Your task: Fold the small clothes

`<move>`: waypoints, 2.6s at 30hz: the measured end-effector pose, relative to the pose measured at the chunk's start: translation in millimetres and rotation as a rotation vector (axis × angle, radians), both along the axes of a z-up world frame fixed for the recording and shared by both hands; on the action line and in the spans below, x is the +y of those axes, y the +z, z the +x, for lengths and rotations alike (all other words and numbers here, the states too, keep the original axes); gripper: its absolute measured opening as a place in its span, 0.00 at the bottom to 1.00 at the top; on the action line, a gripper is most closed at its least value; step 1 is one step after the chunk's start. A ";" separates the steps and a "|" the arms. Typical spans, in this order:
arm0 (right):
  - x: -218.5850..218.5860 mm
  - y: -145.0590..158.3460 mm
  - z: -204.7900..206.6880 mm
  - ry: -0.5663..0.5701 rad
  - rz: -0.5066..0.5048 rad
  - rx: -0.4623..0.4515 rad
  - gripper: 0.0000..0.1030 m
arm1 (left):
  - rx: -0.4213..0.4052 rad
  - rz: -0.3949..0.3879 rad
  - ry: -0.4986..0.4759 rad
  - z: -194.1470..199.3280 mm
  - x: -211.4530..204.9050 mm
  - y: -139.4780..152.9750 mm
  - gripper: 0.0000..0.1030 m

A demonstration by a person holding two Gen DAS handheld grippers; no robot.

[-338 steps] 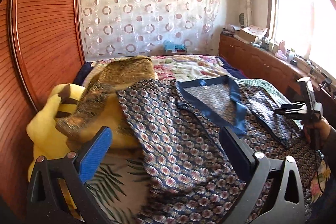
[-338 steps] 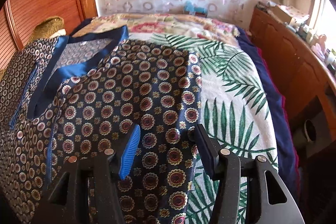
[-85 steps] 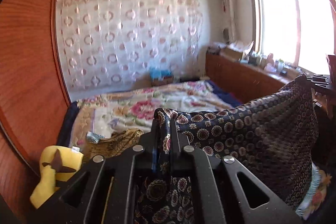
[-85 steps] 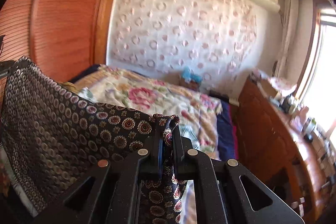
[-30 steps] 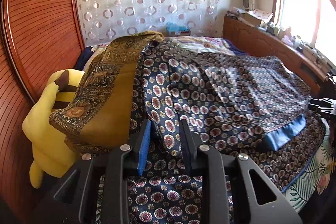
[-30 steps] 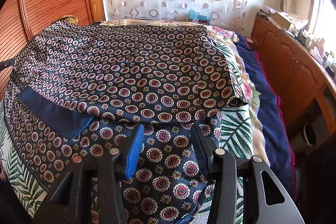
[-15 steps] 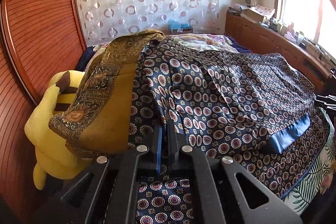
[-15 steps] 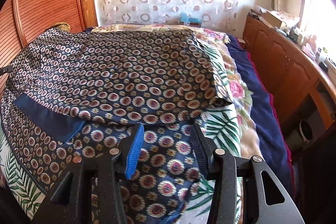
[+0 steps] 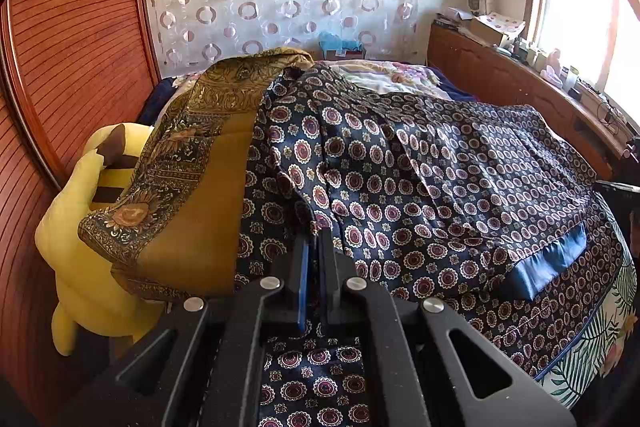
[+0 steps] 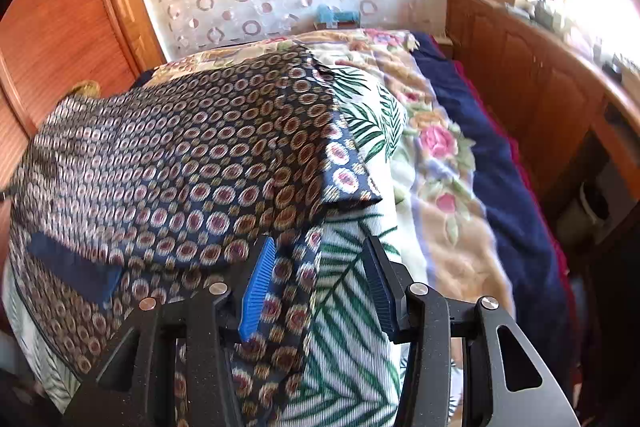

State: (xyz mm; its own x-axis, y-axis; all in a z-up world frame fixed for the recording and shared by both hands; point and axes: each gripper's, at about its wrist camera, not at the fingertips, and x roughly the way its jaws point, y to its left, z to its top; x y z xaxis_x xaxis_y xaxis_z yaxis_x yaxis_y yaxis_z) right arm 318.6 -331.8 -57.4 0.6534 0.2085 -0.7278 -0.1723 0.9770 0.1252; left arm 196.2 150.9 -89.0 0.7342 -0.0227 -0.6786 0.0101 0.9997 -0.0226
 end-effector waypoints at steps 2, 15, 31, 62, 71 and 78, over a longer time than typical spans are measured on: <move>-3.5 2.0 9.4 -0.016 0.016 0.006 0.46 | 0.001 0.003 0.000 0.7 0.2 -0.6 0.05; 35.3 1.1 34.7 0.013 -0.150 -0.005 0.28 | 0.004 -0.002 -0.001 0.9 1.3 -1.4 0.05; 48.1 56.9 -16.2 0.127 0.028 -0.167 0.01 | -0.143 -0.081 -0.070 -29.9 -13.8 55.6 0.02; 23.0 7.3 -118.3 0.107 -0.005 -0.086 0.01 | -0.011 -0.090 0.057 -70.9 34.8 -17.9 0.42; 27.5 9.6 -121.4 0.092 -0.026 -0.138 0.26 | 0.079 -0.144 0.078 -61.6 47.4 -48.7 0.42; 40.0 10.8 -127.8 0.116 -0.027 -0.168 0.54 | 0.083 -0.200 0.087 -60.5 52.4 -56.8 0.42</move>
